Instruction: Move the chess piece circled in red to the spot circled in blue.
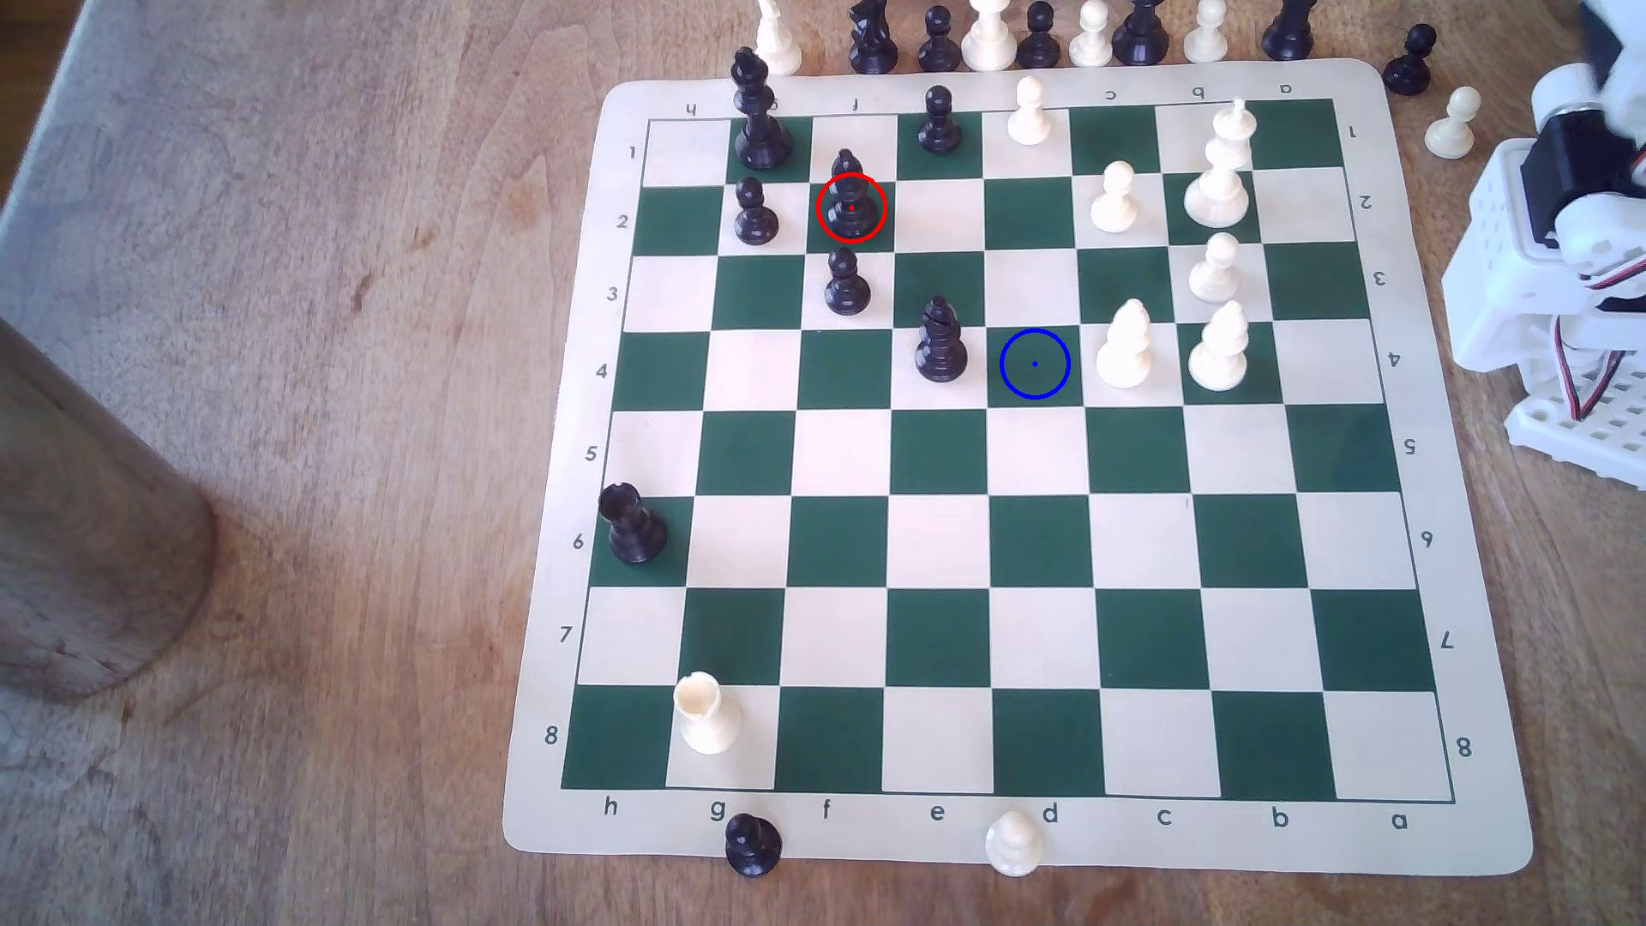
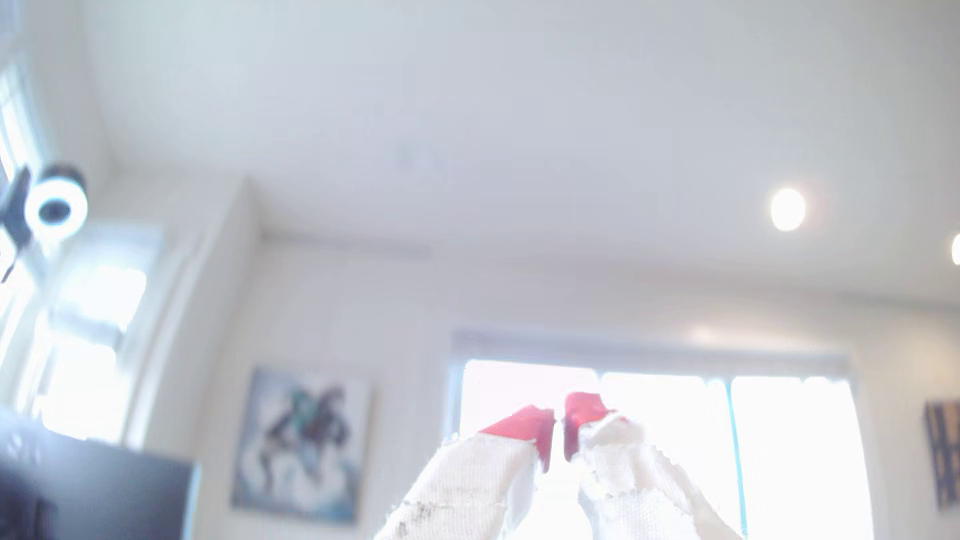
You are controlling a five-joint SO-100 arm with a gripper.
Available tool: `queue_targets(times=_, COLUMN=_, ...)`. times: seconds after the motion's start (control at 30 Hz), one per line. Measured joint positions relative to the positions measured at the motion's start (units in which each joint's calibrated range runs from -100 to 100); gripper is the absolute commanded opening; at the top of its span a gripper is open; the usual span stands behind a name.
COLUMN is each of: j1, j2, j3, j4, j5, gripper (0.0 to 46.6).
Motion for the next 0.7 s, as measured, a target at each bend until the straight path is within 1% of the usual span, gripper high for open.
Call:
queue_targets(times=0.07, j1=1.3, j2=0.0, j3=-2.4, j4=11.6, j5=0.0, gripper=0.2)
queue_targets(times=0.13, j1=3.9, j2=-0.1, j3=-4.5, j4=25.9, j5=0.0, gripper=0.2)
queue_targets(times=0.23, j1=4.5, j2=-0.1, j3=-6.1, j4=37.0, j5=-0.2, gripper=0.2)
queue_targets(times=0.27, j1=4.9, j2=-0.2, j3=-6.4, j4=44.9, j5=-0.1, gripper=0.2)
queue_targets(times=0.4, j1=6.6, j2=0.1, j3=-6.4, j4=53.9, j5=-0.2, gripper=0.2)
queue_targets(times=0.43, j1=7.3, j2=0.1, j3=-6.4, j4=57.8, j5=-0.2, gripper=1.6)
queue_targets(times=0.47, j1=7.7, j2=0.1, j3=-6.4, j4=59.5, j5=-0.2, gripper=5.5)
queue_targets(times=0.5, j1=8.0, j2=0.1, j3=-6.4, j4=61.1, j5=-0.2, gripper=7.5)
queue_targets(times=0.53, j1=8.5, j2=0.0, j3=-6.4, j4=63.3, j5=-0.2, gripper=8.5)
queue_targets(times=0.57, j1=9.5, j2=-0.3, j3=-6.4, j4=67.7, j5=-0.2, gripper=8.5)
queue_targets(times=0.7, j1=10.0, j2=0.1, j3=-6.4, j4=72.1, j5=-0.2, gripper=8.9)
